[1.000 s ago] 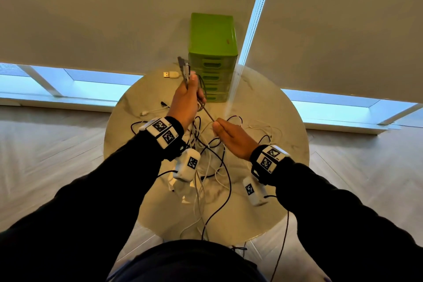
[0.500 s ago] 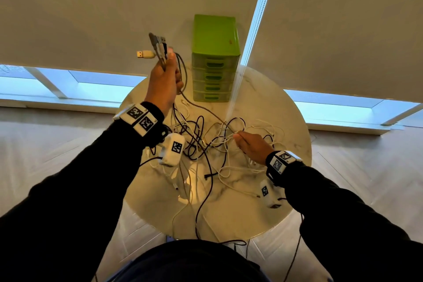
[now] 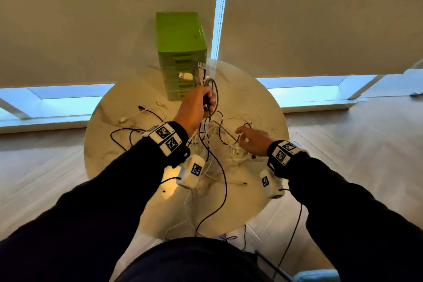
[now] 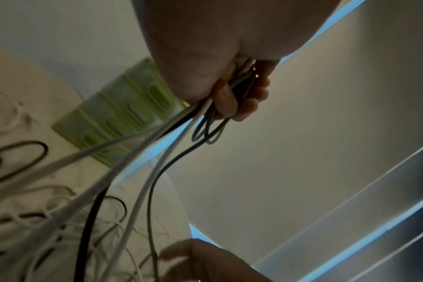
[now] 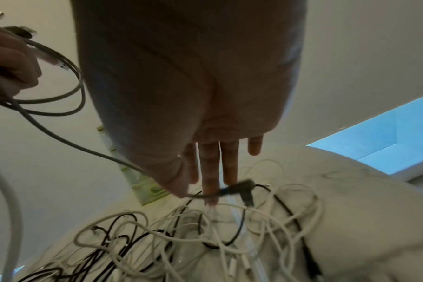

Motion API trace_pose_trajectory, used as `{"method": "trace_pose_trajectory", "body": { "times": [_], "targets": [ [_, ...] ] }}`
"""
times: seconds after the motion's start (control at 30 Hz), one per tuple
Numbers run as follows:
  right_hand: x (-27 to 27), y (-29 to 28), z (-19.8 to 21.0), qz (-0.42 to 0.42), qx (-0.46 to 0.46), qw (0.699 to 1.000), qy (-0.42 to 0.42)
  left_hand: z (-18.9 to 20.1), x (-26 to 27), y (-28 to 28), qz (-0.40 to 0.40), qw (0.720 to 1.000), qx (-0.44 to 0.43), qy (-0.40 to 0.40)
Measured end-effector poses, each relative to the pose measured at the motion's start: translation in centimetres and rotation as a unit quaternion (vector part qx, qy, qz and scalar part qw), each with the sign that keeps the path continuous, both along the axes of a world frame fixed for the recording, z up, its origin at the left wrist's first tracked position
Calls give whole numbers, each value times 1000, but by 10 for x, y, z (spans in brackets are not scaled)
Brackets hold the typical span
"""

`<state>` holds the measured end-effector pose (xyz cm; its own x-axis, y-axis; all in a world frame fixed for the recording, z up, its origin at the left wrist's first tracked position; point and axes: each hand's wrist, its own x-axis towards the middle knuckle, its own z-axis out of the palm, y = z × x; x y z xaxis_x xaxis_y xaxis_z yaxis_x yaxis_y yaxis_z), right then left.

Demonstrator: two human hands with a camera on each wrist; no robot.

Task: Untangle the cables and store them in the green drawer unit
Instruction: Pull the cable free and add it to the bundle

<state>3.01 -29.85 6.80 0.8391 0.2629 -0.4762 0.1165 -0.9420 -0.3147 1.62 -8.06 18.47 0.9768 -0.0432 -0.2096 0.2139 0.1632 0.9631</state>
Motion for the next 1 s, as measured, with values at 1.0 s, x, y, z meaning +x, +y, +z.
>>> {"method": "trace_pose_trajectory", "body": {
  "times": [1.0],
  "targets": [
    [-66,-190,51,-226,14,974,12,-8,15,-139,-96,994,-54,9]
  ]
}}
